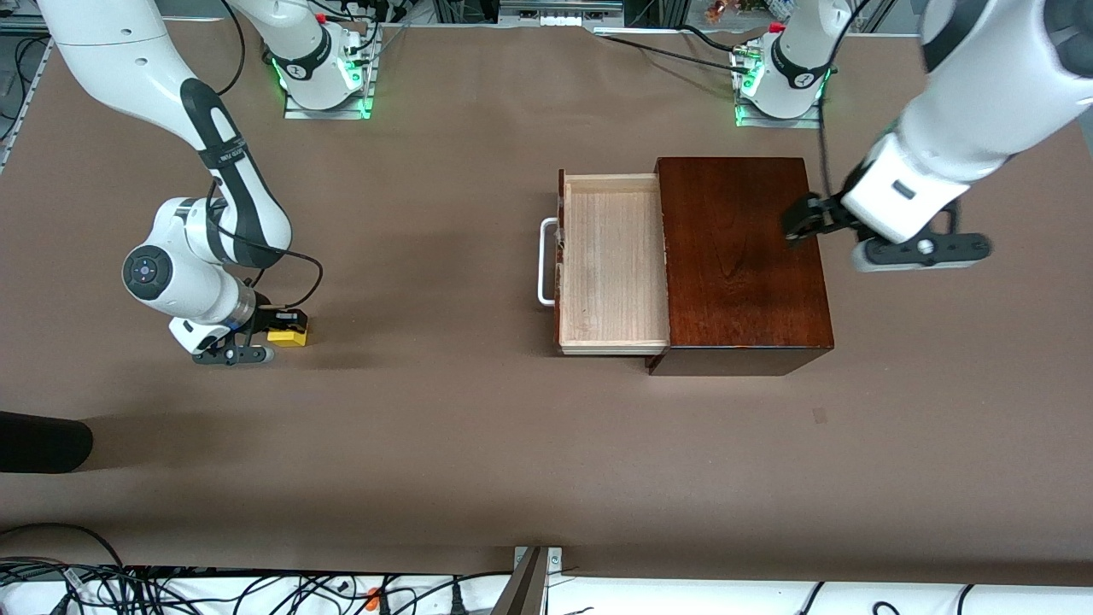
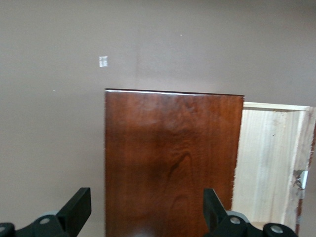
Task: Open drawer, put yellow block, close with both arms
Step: 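Grasp the yellow cube with the right gripper while the left gripper withdraws, then carry the yellow cube with the right gripper over the open drawer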
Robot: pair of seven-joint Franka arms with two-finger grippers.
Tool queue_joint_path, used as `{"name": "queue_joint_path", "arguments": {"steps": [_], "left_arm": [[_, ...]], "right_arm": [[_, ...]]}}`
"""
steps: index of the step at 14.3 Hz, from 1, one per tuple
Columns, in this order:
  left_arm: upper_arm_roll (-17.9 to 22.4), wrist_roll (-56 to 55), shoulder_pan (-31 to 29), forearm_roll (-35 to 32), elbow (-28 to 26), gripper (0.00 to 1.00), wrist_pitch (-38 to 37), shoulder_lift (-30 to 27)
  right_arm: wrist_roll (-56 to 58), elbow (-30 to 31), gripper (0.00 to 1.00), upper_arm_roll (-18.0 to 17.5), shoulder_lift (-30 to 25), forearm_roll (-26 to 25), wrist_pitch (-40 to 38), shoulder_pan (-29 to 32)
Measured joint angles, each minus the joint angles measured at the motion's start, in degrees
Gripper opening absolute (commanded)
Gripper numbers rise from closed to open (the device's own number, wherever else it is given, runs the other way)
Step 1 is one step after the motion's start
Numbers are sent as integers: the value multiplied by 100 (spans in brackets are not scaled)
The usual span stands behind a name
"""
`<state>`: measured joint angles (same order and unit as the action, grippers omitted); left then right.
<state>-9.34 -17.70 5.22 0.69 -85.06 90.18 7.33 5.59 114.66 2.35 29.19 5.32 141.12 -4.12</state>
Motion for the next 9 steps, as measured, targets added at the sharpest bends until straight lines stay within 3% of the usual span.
{"name": "queue_joint_path", "arguments": {"steps": [3, 6, 9], "left_arm": [[605, 629, 256, 4, -228, 100, -55, -307], [1057, 1304, 315, 5, -404, 100, -125, -520], [1442, 1931, 309, 5, -426, 100, -132, -576]], "right_arm": [[18, -178, 16, -3, -103, 1, -236, -24], [-73, -933, 16, -46, -318, 45, -1765, -41], [-1161, -1792, 16, -435, -439, 81, -3163, -74]]}}
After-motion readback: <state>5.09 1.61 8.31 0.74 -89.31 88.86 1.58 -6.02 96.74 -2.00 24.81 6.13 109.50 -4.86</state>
